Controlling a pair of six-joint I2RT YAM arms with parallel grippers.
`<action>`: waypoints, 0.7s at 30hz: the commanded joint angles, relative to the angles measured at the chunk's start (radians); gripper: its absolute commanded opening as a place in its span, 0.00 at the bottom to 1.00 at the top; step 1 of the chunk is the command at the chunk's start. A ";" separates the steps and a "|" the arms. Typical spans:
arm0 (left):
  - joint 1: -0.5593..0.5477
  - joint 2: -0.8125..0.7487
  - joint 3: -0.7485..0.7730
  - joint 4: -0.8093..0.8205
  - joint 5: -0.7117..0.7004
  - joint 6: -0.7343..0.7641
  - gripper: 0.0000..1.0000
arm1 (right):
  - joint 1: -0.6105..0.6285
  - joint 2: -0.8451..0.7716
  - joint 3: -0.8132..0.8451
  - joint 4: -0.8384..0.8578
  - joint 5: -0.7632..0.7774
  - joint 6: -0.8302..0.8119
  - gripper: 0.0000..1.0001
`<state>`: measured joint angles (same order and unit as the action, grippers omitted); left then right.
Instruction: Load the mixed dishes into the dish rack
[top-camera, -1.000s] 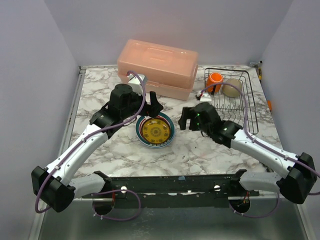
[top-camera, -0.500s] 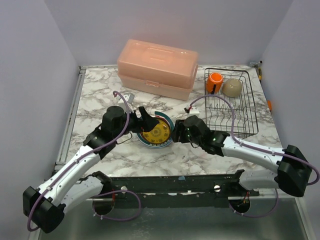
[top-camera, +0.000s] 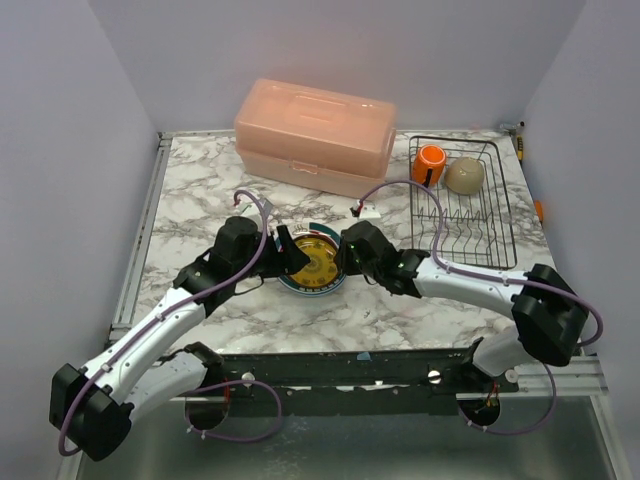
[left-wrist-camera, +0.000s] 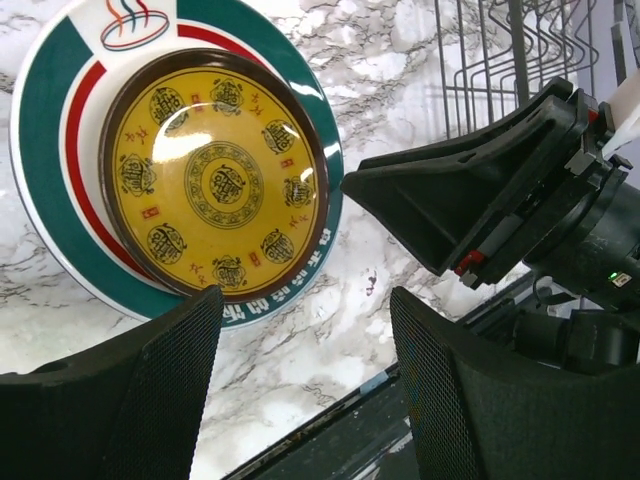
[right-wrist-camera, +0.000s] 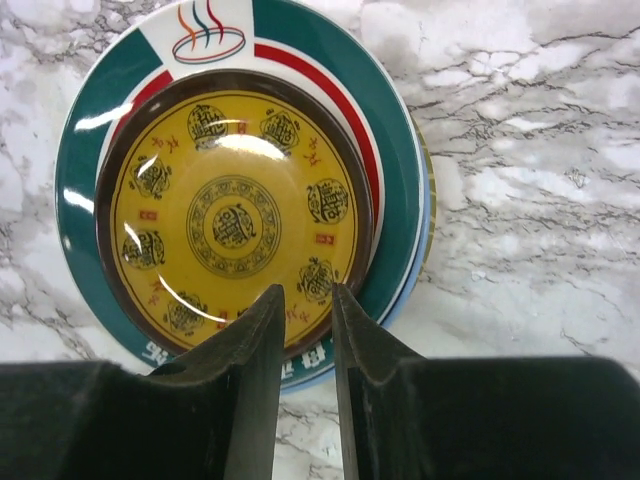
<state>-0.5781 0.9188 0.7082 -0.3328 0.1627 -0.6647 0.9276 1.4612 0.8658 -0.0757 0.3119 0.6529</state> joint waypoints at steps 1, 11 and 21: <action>-0.005 0.009 -0.024 0.014 -0.049 0.002 0.68 | 0.000 0.060 0.047 -0.011 0.056 -0.011 0.27; -0.005 0.088 -0.025 0.015 -0.143 0.044 0.64 | -0.001 0.103 0.030 -0.016 0.105 -0.023 0.29; -0.004 0.131 -0.070 0.090 -0.154 0.048 0.58 | -0.001 0.141 -0.009 0.044 0.077 0.026 0.23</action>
<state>-0.5781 1.0283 0.6537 -0.2924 0.0360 -0.6350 0.9276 1.5776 0.8749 -0.0662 0.3756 0.6571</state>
